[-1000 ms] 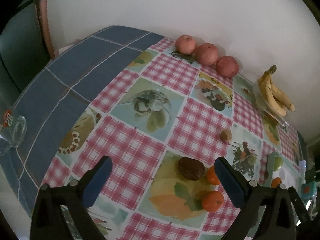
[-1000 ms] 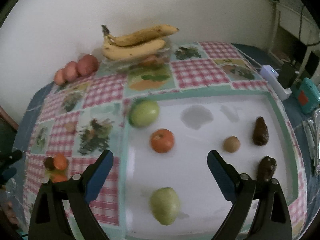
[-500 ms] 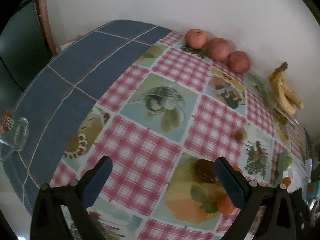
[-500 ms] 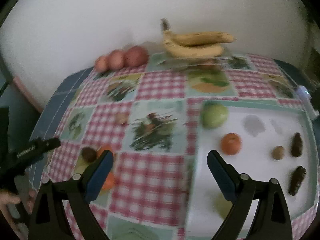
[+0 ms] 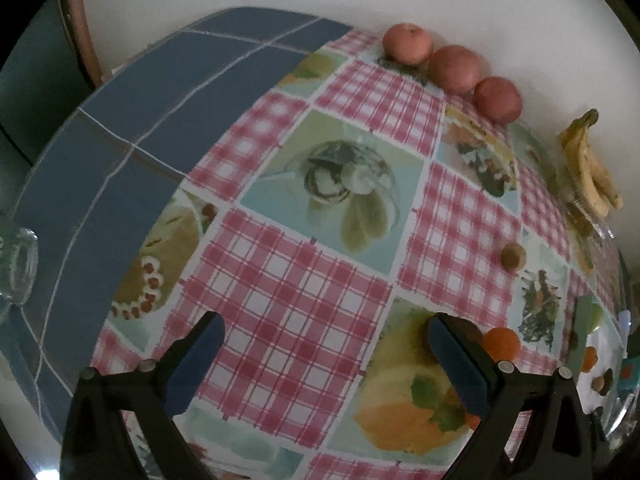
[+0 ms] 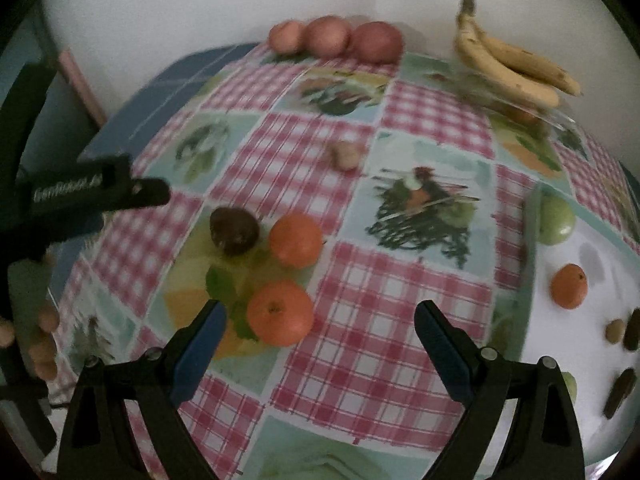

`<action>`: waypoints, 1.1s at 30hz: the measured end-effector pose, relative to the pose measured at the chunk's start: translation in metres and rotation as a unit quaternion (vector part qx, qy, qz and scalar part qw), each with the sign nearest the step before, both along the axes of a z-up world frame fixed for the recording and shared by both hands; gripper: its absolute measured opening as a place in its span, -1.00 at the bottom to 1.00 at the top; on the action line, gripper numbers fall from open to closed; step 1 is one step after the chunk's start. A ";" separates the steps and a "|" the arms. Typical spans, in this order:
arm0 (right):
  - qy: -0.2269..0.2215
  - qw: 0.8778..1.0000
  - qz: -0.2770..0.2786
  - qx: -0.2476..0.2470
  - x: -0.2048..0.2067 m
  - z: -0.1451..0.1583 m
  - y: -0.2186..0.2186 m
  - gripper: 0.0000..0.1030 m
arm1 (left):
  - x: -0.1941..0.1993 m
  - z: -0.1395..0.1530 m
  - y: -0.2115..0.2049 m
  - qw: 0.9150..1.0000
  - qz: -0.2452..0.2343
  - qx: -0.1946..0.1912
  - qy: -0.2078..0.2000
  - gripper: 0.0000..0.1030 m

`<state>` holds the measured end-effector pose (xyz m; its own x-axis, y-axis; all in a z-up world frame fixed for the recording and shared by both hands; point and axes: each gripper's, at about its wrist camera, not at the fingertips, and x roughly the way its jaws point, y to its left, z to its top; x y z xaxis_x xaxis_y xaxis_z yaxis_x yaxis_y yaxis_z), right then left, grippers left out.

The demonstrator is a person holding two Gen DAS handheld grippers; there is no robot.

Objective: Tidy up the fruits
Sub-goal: 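Grasp a tangerine with the right tool while the left tool grasps the dark brown fruit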

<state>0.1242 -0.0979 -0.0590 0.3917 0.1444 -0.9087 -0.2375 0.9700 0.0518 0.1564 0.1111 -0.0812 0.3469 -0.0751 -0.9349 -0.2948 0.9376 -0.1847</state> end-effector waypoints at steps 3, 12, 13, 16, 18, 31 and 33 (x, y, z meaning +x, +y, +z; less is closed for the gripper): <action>0.009 1.000 0.005 -0.015 -0.001 -0.010 0.004 0.84 | 0.001 -0.009 0.001 1.000 0.003 -0.009 0.010 0.99; 0.028 0.998 0.002 -0.049 0.004 -0.033 0.006 0.84 | 0.005 -0.008 -0.012 1.000 -0.019 -0.020 -0.007 0.98; 0.027 0.998 0.002 -0.052 0.004 -0.035 0.007 0.84 | 0.007 -0.008 -0.012 0.999 -0.021 -0.023 -0.009 0.98; 0.020 0.998 -0.001 -0.051 0.005 -0.035 0.006 0.84 | 0.010 -0.007 -0.019 0.999 -0.030 -0.027 -0.018 0.98; 0.018 0.999 -0.003 -0.051 0.006 -0.035 0.005 0.84 | 0.013 -0.007 -0.023 0.999 -0.035 -0.032 -0.021 0.98; 0.007 0.999 0.025 -0.046 0.004 -0.031 0.020 0.36 | 0.021 -0.010 -0.049 0.995 -0.080 -0.059 -0.023 0.84; 0.007 0.999 0.025 -0.045 0.004 -0.031 0.020 0.32 | 0.023 -0.013 -0.052 0.995 -0.084 -0.054 -0.019 0.76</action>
